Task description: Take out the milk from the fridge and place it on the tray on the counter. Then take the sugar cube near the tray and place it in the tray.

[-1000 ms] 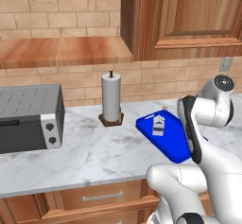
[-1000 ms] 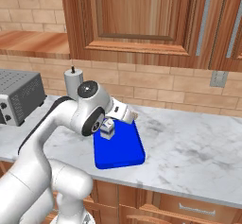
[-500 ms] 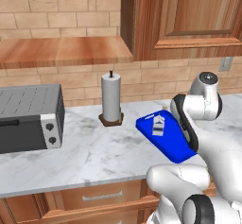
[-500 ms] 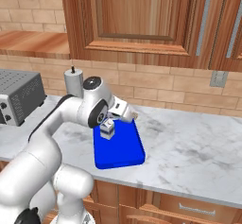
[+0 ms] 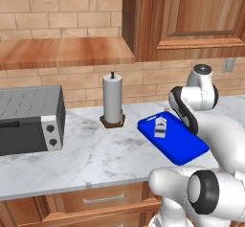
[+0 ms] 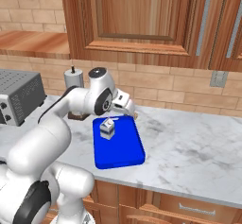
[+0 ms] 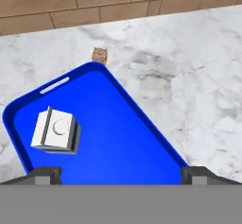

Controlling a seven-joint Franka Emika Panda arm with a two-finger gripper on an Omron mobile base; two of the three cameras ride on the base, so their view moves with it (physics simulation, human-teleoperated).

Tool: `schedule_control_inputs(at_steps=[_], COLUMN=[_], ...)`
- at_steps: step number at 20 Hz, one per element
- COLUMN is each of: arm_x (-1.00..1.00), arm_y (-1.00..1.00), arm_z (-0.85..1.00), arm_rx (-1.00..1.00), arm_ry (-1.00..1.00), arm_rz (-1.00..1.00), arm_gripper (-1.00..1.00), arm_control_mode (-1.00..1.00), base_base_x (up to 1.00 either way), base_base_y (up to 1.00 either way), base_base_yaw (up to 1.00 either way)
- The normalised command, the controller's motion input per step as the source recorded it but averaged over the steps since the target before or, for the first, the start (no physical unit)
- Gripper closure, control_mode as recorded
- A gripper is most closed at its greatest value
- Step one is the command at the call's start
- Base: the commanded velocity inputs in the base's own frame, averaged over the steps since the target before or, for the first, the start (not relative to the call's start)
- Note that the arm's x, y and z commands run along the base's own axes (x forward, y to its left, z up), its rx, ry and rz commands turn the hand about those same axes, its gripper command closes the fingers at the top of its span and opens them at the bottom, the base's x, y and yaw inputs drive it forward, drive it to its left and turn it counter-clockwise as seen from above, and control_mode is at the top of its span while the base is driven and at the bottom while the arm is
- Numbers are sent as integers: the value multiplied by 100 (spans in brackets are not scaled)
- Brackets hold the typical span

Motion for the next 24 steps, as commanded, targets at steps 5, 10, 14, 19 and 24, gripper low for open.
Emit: schedule_control_inputs(at_steps=[5, 10, 14, 19, 24], arm_x=[15, -2, 0, 3, 29], arm_y=[0, 0, 0, 0, 0], arm_z=[-18, -32, -38, -32, -11], arm_rx=[3, 2, 8, 7, 0], arm_ry=[1, 0, 0, 0, 0], arm_rz=[0, 0, 0, 0, 0], arm_gripper=[-100, -100, -100, -100, -100], arm_control_mode=[-100, -100, -100, -100, -100], base_base_x=[0, 0, 0, 0, 0], base_base_y=[0, 0, 0, 0, 0], base_base_yaw=[0, 0, 0, 0, 0])
